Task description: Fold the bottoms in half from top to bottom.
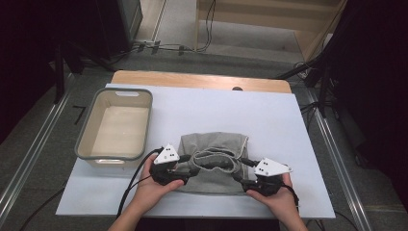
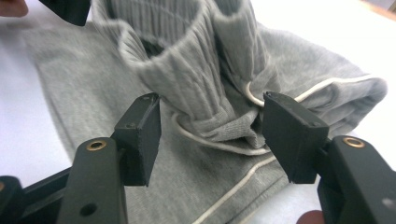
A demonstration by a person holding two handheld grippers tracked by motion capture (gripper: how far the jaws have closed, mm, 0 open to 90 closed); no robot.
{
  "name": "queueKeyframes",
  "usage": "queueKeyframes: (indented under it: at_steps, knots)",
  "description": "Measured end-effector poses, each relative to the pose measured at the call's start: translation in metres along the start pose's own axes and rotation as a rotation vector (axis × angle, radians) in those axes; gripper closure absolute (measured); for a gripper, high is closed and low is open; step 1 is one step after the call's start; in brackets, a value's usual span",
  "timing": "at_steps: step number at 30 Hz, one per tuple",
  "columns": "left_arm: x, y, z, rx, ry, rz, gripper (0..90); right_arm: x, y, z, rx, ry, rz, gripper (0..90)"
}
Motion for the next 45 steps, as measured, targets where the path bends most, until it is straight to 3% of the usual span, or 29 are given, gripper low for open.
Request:
queueKeyframes:
  at_steps: [5, 10, 16, 21, 25, 28, 40, 45]
  knots:
    - [0.007, -0.015, -0.001, -0.012, -0.003, -0.052, 39.0, 0.0, -0.018, 0.006, 0.012, -0.013, -0.026, 36.6]
    - [0.013, -0.022, -0.003, -0.028, -0.017, -0.096, 39.9, 0.005, -0.036, 0.006, 0.025, 0.015, -0.068, 37.3]
    - [0.015, -0.008, -0.008, -0.046, -0.01, -0.059, 40.3, 0.015, -0.029, 0.008, 0.04, 0.063, -0.082, 39.4]
    - [0.019, -0.006, -0.008, -0.063, -0.016, -0.07, 44.4, 0.025, -0.021, 0.011, 0.046, 0.082, -0.09, 41.5]
    - [0.024, -0.003, -0.005, -0.081, -0.035, -0.078, 49.8, 0.034, -0.012, 0.011, 0.056, 0.097, -0.066, 41.5]
    - [0.024, 0.002, -0.004, -0.087, -0.034, -0.052, 52.4, 0.037, -0.002, 0.011, 0.063, 0.097, -0.026, 41.5]
    - [0.007, 0.005, -0.008, -0.075, -0.015, 0.02, 56.6, 0.019, 0.003, 0.015, 0.05, 0.099, 0.029, 54.1]
    - [-0.002, 0.003, -0.013, -0.067, 0.002, 0.043, 59.7, 0.009, 0.001, 0.023, 0.049, 0.068, 0.056, 59.6]
Point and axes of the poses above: each handheld gripper's, and its own axes: y roughly forward along the jaws, x roughly out of its top, z roughly to its left, the point moved 1 cm from there along y, roughly forward along the jaws, and after that the axes turned 12 degrees about z, right-handed, at the moved point
